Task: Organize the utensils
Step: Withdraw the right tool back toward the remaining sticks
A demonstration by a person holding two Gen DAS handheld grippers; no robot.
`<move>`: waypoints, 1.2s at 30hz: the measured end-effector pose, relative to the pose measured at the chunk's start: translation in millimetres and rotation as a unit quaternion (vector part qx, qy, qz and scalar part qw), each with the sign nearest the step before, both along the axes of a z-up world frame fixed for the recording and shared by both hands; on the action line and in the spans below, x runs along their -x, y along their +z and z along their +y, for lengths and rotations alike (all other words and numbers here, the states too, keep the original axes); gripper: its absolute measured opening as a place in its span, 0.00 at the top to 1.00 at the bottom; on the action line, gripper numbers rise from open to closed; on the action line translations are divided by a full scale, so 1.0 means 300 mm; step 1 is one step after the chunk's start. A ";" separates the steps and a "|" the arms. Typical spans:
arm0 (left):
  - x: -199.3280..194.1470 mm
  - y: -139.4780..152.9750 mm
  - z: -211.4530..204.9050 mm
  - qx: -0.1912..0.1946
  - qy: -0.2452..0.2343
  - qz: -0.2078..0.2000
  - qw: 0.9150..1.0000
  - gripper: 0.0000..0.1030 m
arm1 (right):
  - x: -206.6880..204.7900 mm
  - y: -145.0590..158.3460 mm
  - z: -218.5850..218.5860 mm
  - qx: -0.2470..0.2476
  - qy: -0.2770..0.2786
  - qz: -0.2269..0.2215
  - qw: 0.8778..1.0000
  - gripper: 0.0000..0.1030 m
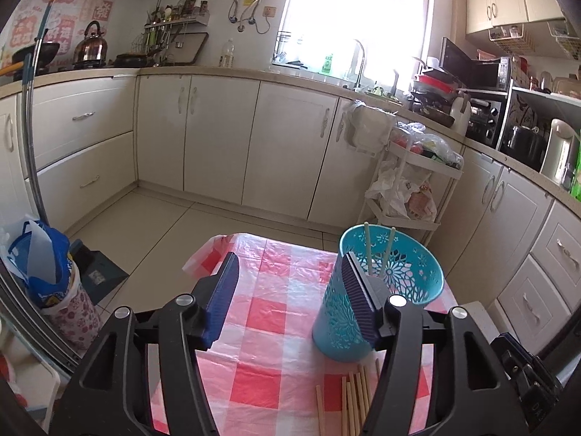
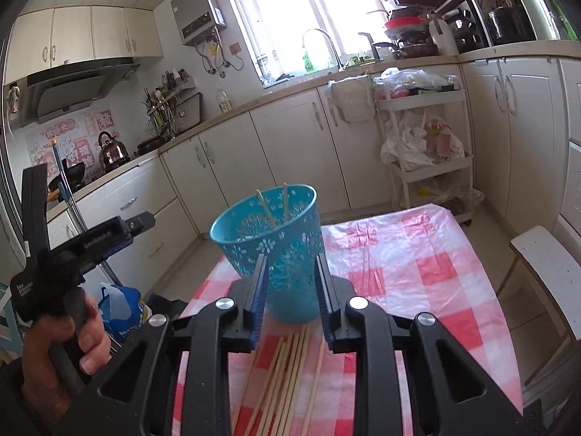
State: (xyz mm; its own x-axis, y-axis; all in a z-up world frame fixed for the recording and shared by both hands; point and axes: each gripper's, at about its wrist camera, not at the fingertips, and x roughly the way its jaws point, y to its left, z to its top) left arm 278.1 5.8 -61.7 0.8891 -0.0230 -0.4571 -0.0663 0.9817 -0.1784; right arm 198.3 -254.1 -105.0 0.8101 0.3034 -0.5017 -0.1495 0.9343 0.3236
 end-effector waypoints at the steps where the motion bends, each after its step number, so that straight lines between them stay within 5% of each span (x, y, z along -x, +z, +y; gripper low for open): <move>1: 0.015 -0.003 -0.010 -0.008 -0.002 0.001 1.000 0.45 | 0.011 -0.012 0.000 0.000 -0.002 0.005 1.000 0.74; 22: 0.226 -0.062 -0.067 -0.069 -0.018 0.021 0.997 0.39 | 0.125 -0.130 0.019 0.032 0.001 0.047 0.998 0.72; 36: 0.168 -0.109 -0.049 -0.033 -0.026 0.060 0.997 0.38 | 0.085 -0.214 0.045 0.053 0.007 0.095 0.994 0.72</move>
State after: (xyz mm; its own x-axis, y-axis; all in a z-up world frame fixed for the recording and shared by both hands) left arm 227.7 -8.8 -94.5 0.8262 -0.0350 -0.5623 -0.0313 0.9937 -0.1079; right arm 172.6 -240.7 -169.3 0.6939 0.2511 -0.6749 -0.1074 0.9628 0.2479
